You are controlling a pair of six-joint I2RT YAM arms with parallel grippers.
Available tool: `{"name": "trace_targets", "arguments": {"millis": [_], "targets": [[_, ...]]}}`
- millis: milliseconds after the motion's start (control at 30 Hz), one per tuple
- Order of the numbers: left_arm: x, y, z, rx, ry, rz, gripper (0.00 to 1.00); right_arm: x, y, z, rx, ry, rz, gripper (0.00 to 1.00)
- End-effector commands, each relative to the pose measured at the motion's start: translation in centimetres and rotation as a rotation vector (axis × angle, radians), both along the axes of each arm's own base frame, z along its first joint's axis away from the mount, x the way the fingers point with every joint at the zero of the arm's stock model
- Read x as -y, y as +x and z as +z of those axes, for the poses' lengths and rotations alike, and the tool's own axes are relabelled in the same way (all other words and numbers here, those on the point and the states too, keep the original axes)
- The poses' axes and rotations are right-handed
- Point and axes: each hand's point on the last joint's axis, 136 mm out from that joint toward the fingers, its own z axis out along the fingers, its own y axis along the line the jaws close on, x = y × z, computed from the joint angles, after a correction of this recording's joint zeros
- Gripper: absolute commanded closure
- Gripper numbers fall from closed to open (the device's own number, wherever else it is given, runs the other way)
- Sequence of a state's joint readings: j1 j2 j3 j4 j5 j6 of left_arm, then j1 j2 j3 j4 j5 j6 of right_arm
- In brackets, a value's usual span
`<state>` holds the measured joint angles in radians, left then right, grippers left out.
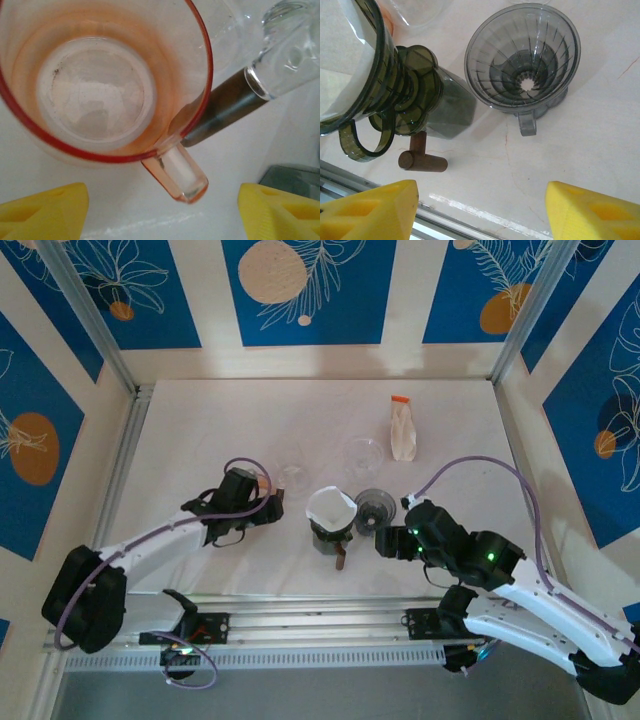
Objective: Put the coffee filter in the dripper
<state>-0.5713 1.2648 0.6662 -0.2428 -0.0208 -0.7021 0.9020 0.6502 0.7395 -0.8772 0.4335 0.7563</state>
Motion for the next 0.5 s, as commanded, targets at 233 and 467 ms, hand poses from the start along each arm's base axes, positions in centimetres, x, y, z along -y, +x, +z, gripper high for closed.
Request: {"name": "trace_targets", "arguments": {"millis": [233,467], "targets": [[0.1,2.4,-0.8,0.033,0.024,0.046,0.40,0.8,-2.4,-4.9,-0.114,0.011,-0.022,0.37],[-0.9,2.8,-1.5,0.024,0.045,0.101,0.55,1.1,-3.0,-6.1,-0.141,0.025,-0.034,0.38]]}}
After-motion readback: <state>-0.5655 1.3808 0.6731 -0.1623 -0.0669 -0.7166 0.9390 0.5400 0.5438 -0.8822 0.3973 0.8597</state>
